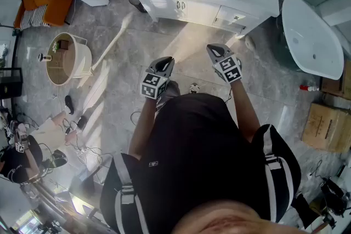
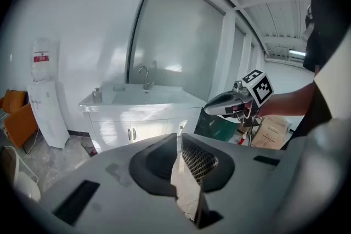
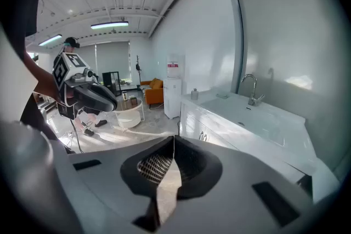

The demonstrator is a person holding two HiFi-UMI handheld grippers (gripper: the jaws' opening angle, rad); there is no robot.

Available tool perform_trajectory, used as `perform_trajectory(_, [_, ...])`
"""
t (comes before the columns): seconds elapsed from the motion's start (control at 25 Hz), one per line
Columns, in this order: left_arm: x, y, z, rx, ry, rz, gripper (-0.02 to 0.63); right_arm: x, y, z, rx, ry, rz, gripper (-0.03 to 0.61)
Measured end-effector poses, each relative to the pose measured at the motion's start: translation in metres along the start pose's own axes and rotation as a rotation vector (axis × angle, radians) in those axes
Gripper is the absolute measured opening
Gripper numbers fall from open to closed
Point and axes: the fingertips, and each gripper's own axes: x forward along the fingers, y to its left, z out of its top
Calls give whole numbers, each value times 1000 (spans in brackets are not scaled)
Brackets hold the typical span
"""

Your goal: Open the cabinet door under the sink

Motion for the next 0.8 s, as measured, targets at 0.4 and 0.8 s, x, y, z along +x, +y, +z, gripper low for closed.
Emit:
perform_trajectory(0.4, [5,0,4,5,2,-9,32,3,-3,5,0,1,-8,60])
perform_trajectory(0.8, [12,11,-2,-15,7,-37,32,11,-5,-8,38,46,-33,60])
